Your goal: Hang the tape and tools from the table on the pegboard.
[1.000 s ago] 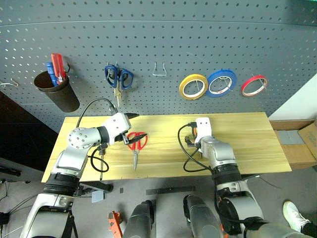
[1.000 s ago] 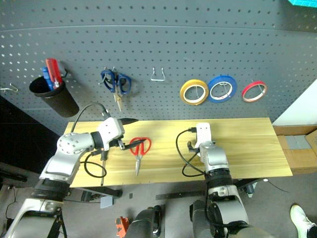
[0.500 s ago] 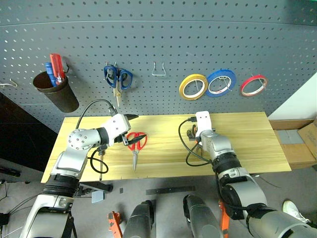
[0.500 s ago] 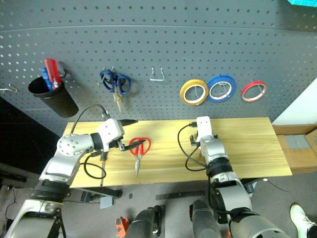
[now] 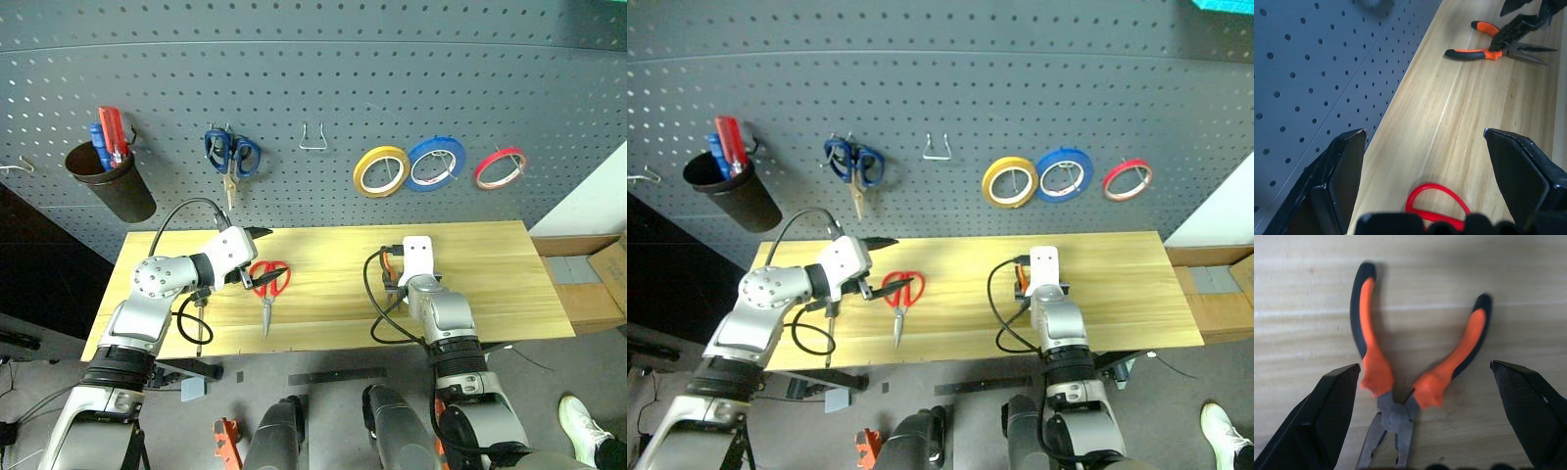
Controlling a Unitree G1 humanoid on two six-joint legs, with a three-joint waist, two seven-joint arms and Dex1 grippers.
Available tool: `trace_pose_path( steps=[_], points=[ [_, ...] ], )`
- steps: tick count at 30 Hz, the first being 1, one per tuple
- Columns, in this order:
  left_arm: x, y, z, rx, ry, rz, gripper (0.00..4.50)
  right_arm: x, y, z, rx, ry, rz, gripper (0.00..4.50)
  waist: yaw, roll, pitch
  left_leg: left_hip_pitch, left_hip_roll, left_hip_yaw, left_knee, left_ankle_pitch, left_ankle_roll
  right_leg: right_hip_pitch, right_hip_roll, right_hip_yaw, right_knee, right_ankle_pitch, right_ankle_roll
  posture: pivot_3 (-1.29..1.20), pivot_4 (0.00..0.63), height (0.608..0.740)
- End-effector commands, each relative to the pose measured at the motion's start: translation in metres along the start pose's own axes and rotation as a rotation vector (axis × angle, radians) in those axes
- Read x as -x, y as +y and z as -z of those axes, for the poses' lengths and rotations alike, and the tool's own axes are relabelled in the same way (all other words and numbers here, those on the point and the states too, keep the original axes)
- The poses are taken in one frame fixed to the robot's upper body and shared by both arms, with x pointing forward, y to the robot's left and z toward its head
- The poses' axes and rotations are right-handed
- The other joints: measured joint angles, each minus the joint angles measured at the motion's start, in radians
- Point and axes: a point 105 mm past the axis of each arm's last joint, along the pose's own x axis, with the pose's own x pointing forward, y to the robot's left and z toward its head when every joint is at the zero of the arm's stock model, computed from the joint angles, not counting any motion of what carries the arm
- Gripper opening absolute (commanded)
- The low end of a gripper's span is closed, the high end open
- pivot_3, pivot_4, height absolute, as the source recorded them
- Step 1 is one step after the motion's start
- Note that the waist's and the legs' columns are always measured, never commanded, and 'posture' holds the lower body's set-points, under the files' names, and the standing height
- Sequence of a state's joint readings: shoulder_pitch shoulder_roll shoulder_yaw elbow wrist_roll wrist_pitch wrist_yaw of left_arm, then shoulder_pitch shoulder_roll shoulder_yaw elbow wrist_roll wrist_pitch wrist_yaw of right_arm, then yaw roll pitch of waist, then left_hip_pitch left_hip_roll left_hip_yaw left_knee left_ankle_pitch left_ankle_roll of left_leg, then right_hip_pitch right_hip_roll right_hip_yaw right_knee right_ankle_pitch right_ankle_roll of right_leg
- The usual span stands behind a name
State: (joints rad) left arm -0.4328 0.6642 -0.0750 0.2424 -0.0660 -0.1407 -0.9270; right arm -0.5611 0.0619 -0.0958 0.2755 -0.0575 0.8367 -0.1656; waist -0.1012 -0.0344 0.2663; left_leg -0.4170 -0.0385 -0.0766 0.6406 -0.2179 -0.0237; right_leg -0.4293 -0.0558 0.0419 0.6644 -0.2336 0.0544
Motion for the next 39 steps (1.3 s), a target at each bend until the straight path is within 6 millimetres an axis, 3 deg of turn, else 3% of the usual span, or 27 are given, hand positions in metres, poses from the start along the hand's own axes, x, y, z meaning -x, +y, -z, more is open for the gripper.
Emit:
trace_pose_path(
  steps=[1, 15, 26, 29, 35, 39],
  points=[
    [0.002, 0.006, -0.007, -0.036, -0.02, -0.016, 4.13, 0.002, 0.001, 0.004, -0.048, 0.027, 0.015, 4.43, 0.0, 0.0, 0.0, 0.0, 0.0, 0.0, 0.0, 0.0, 0.0, 0.0, 0.0, 0.0, 0.0, 0.0, 0.0, -0.12, 0.239, 0.74],
    [0.0, 0.006, -0.007, -0.037, -0.02, -0.012, 4.13, -0.026, -0.004, 0.01, -0.082, 0.112, 0.007, 4.43, -0.008, 0.0, 0.0, 0.0, 0.0, 0.0, 0.0, 0.0, 0.0, 0.0, 0.0, 0.0, 0.0, 0.0, 0.0, -0.11, 0.232, 0.74],
    [0.0, 0.006, -0.008, -0.037, -0.023, -0.012, 4.13, -0.035, 0.01, 0.013, -0.063, 0.132, -0.048, 4.43, -0.012, 0.0, 0.0, 0.001, 0.0, 0.0, 0.001, 0.0, 0.0, 0.002, 0.001, 0.0, 0.0, 0.001, -0.001, -0.1, 0.227, 0.74],
    [0.0, 0.006, -0.008, -0.038, -0.023, -0.012, 4.13, -0.037, 0.01, 0.013, -0.035, 0.121, -0.054, 3.81, -0.012, 0.0, 0.0, 0.002, 0.0, -0.001, 0.002, 0.0, 0.0, 0.004, 0.001, 0.0, 0.0, 0.001, 0.0, -0.1, 0.227, 0.74],
    [0.0, 0.006, -0.007, -0.036, -0.024, -0.011, 4.13, -0.038, 0.01, 0.016, -0.007, 0.113, -0.058, 1.86, -0.011, 0.0, 0.0, 0.002, 0.0, -0.001, 0.003, 0.0, 0.0, 0.004, 0.001, 0.0, 0.0, 0.001, 0.0, -0.11, 0.223, 0.74],
    [-0.001, 0.006, -0.006, -0.035, -0.026, -0.009, 4.13, -0.038, 0.012, 0.018, 0.024, 0.119, -0.069, 1.87, -0.012, 0.0, -0.001, 0.002, 0.0, -0.001, 0.003, 0.0, 0.0, 0.004, 0.001, 0.0, 0.0, 0.001, 0.0, -0.11, 0.223, 0.74]
  ],
)
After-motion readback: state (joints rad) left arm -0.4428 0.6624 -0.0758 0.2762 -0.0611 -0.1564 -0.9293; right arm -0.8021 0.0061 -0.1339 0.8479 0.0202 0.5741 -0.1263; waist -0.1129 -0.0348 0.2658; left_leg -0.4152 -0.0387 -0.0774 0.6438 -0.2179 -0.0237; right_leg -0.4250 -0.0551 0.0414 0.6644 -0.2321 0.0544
